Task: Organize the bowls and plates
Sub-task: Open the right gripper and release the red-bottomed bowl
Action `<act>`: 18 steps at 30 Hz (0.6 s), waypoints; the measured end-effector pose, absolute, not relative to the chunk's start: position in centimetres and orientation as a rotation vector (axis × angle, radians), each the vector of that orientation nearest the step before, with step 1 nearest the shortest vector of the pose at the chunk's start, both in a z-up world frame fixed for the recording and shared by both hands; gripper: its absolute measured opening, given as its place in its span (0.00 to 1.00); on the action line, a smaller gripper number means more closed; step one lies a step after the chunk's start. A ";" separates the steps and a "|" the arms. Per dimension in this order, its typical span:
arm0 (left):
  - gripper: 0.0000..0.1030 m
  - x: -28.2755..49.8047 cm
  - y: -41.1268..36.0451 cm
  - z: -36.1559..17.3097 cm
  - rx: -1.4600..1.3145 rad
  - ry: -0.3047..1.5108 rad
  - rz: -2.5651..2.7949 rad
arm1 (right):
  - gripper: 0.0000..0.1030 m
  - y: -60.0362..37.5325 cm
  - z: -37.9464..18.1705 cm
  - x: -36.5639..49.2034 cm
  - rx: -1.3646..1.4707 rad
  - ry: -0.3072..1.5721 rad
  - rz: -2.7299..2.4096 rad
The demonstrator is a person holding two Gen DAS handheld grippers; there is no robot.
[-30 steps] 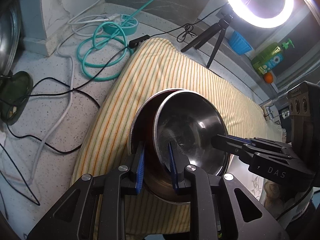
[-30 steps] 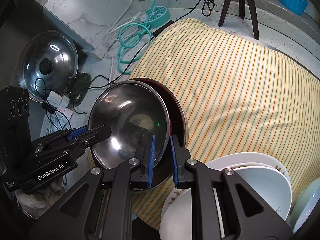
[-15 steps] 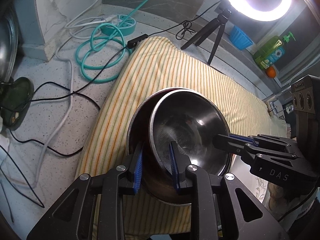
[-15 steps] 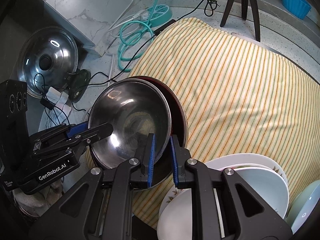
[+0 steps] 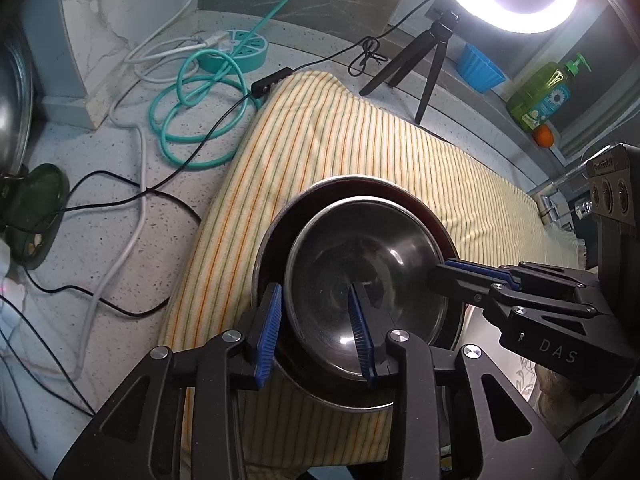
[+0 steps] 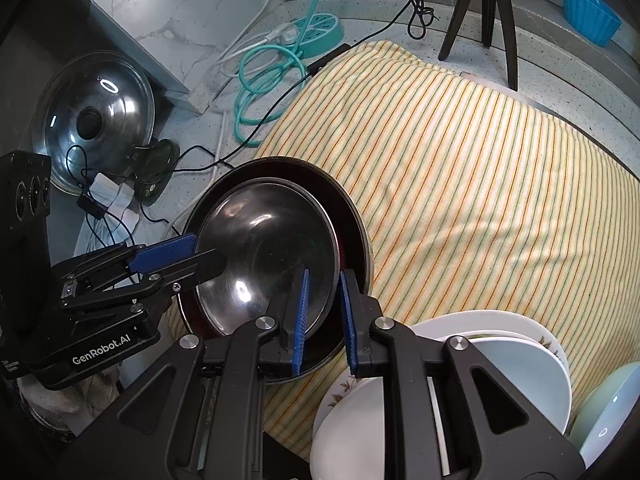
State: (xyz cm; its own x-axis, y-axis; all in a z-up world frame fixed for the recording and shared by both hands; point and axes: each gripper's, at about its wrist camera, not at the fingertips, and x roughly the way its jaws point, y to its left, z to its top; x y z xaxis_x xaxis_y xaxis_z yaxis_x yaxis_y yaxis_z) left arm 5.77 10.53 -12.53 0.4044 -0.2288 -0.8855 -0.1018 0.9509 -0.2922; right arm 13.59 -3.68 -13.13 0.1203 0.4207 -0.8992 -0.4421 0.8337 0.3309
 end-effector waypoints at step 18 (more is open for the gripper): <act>0.31 5.6 9.4 -9.1 -0.364 1.064 -0.133 | 0.20 -8.0 -9.1 12.7 0.066 1.216 0.627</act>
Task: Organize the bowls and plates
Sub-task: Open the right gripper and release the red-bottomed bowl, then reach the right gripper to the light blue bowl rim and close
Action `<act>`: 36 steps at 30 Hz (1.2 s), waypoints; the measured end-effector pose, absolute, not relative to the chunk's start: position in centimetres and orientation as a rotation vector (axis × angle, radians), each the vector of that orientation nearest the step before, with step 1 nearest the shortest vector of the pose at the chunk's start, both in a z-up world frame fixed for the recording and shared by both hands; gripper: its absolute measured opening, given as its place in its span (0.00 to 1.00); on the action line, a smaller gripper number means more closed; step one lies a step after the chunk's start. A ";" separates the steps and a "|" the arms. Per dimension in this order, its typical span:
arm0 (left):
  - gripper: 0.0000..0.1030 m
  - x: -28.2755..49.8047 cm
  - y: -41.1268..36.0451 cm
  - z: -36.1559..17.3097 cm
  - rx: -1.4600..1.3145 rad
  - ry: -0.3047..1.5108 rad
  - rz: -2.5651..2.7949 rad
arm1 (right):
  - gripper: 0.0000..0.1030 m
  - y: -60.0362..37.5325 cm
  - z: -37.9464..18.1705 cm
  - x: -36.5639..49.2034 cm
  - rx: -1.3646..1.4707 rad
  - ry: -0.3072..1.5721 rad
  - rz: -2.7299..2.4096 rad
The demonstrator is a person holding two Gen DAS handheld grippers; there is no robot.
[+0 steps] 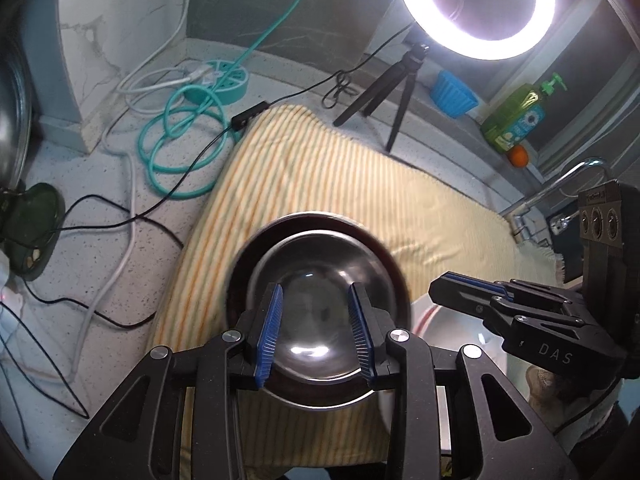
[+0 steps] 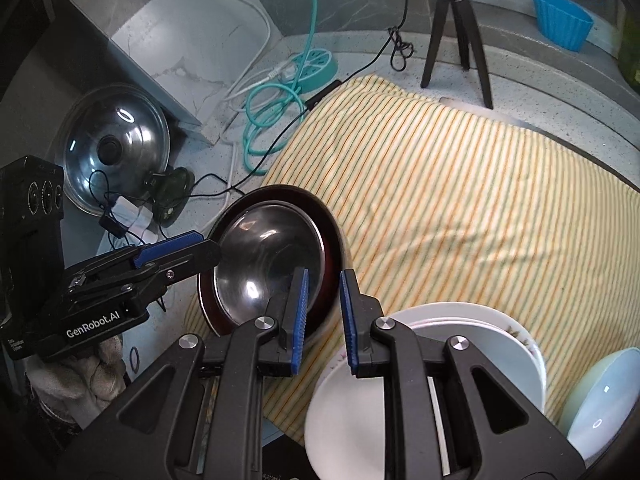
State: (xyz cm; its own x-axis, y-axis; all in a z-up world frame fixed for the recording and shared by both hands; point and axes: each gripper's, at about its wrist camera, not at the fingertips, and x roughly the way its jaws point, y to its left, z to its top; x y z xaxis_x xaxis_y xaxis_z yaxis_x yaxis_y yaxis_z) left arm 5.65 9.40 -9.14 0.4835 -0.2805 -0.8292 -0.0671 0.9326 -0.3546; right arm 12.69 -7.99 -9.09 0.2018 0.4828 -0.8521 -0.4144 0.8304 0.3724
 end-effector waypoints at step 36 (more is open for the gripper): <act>0.31 8.7 -15.7 -11.0 -0.236 1.195 -0.651 | 0.44 -38.9 -10.7 6.3 0.331 1.166 0.081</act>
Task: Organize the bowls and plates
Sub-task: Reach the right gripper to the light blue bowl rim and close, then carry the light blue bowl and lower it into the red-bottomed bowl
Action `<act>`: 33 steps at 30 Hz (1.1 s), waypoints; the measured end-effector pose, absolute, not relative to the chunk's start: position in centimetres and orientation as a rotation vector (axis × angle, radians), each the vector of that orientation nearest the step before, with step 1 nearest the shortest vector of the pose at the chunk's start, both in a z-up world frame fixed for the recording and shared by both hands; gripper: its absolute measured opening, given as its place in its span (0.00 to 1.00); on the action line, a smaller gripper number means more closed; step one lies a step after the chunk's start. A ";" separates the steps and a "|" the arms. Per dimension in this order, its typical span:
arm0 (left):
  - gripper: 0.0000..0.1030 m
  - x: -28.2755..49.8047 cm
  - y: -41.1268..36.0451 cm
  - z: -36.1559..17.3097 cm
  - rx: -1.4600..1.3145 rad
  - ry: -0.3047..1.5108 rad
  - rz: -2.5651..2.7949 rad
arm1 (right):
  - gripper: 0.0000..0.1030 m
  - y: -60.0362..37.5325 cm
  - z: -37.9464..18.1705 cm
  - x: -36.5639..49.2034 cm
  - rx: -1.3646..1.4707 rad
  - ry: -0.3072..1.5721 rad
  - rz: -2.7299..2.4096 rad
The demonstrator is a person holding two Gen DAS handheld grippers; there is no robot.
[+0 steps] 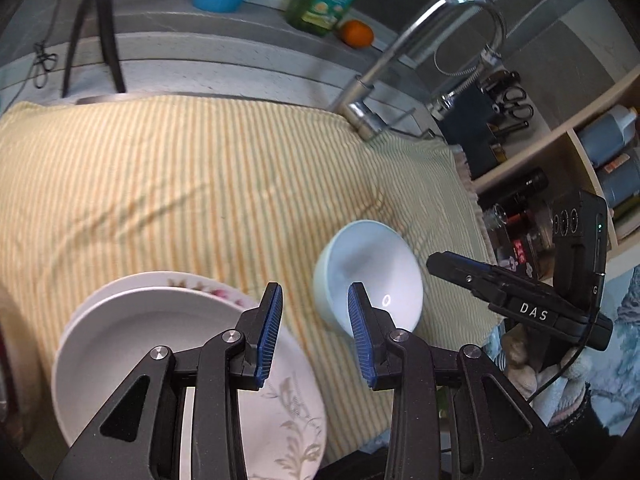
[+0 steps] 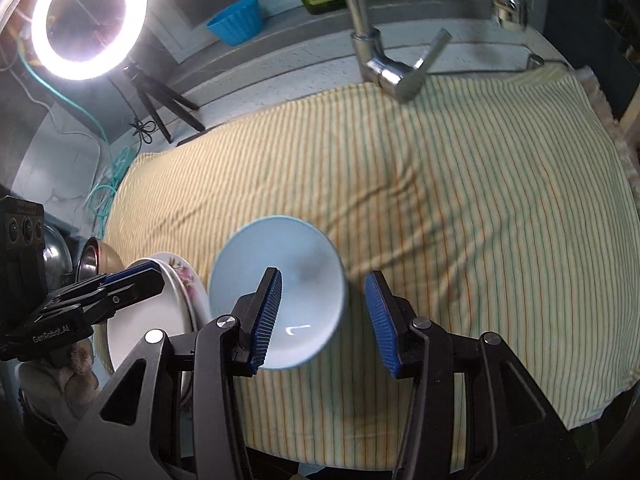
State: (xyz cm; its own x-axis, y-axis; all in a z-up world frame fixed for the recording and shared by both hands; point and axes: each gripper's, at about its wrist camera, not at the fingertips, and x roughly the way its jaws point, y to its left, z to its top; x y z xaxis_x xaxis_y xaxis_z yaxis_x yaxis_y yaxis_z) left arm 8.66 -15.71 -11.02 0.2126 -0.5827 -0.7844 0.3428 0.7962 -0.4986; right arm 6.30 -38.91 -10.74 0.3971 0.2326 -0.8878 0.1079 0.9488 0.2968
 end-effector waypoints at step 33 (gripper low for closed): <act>0.24 9.1 -19.5 -13.6 -0.220 1.266 -0.700 | 0.11 -39.4 -13.8 6.1 0.415 1.239 0.111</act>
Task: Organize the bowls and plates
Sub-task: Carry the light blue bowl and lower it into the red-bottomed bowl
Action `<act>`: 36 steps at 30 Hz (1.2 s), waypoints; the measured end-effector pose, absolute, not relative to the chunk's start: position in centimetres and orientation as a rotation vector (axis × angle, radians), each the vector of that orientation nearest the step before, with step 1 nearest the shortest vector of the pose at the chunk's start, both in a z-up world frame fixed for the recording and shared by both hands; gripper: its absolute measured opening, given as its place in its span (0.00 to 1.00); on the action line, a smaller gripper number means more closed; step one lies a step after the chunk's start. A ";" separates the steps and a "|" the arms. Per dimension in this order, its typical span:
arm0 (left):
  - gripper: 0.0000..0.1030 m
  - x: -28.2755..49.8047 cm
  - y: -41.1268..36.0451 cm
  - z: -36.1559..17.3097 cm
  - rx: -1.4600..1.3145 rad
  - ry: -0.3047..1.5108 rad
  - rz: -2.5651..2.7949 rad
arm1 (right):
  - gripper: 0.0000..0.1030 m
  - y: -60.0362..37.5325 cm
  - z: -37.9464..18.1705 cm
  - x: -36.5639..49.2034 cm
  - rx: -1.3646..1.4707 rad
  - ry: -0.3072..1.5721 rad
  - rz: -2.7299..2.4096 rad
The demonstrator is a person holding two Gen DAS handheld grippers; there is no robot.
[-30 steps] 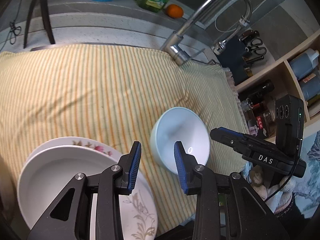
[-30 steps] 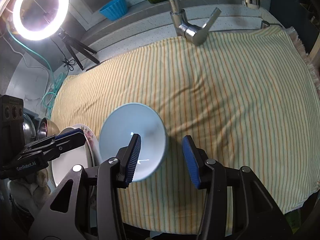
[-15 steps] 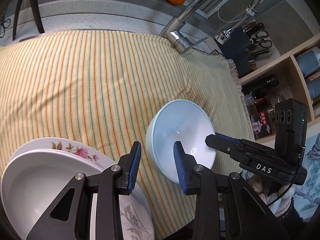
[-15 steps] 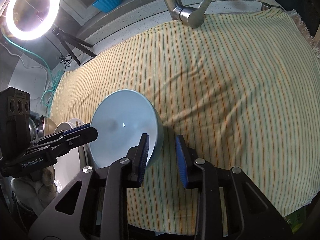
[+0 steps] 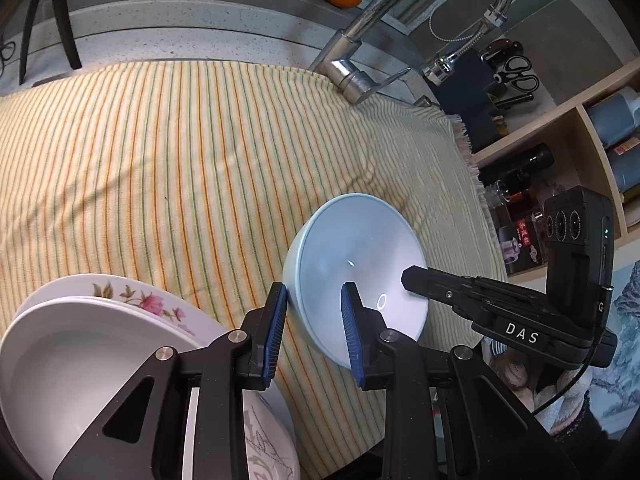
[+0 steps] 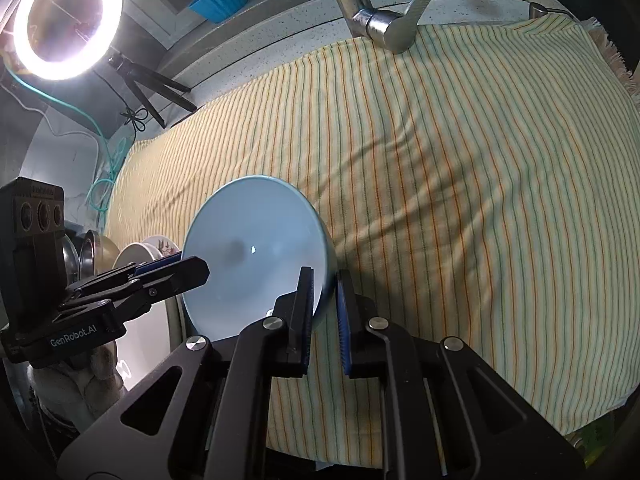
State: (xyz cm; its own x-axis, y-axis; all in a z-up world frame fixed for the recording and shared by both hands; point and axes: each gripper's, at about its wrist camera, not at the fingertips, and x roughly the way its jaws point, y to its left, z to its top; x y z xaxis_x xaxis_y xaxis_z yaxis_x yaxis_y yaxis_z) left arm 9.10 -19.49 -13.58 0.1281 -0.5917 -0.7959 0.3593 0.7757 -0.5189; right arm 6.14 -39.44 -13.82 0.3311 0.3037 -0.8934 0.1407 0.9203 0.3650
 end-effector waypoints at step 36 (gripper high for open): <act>0.24 5.9 2.7 -7.1 -0.471 1.012 -0.368 | 0.11 -16.9 -6.4 11.9 0.170 1.137 0.505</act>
State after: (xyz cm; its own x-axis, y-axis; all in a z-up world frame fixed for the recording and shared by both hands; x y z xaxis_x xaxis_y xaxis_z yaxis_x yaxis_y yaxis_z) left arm 5.91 2.70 -7.06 0.4844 -0.5008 -0.7173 0.0764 0.8410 -0.5355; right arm 11.92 -16.87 -6.43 0.3229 0.4670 -0.8232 -0.2974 0.8758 0.3801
